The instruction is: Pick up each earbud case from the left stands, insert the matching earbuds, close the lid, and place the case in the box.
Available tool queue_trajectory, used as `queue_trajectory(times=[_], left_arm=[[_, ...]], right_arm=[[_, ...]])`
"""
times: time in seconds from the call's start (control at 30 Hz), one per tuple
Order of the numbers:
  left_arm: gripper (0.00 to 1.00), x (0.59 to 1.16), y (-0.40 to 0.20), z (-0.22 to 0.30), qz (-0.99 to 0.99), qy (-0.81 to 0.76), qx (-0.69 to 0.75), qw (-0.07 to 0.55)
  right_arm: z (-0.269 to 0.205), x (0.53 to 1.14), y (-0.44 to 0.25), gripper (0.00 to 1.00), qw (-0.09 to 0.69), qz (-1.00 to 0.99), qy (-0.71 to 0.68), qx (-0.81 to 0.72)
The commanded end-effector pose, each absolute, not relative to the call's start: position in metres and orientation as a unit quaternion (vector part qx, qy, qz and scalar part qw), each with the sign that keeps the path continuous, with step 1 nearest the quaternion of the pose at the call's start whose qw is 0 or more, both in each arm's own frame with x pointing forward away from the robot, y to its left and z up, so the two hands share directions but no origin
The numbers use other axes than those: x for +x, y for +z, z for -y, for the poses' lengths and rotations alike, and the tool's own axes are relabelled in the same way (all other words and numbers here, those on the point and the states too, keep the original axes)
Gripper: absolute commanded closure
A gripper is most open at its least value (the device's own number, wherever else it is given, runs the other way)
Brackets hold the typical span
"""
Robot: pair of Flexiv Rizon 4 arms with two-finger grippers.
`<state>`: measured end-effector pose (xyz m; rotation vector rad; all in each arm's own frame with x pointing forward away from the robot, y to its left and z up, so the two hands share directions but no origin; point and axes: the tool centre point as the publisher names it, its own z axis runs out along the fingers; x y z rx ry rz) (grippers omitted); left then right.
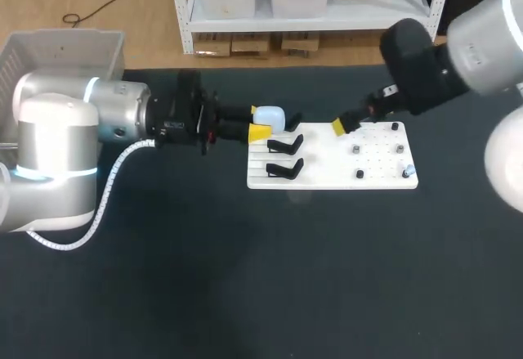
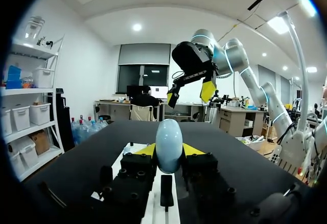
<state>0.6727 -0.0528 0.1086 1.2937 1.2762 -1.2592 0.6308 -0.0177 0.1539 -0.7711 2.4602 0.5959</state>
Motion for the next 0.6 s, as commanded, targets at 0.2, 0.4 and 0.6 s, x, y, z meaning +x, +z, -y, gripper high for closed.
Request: queue_trajectory(times=[0.2, 0.4, 0.6], left_arm=[[1.0, 0.675, 0.105, 0.053, -0.513, -0.511, 0.526, 0.447], [1.0, 0.675, 0.105, 0.053, -0.513, -0.511, 0.526, 0.447], [1.0, 0.675, 0.105, 0.053, -0.513, -0.511, 0.526, 0.447]], right_arm=[[-0.014, 0.629, 0.154, 0.0, 0.236, -0.898, 0.217, -0.301], [-0.037, 0.629, 0.148, 0.0, 0.225, -0.895, 0.213, -0.321], [-0.051, 0.635, 0.143, 0.0, 0.22, -0.893, 0.215, -0.328]])
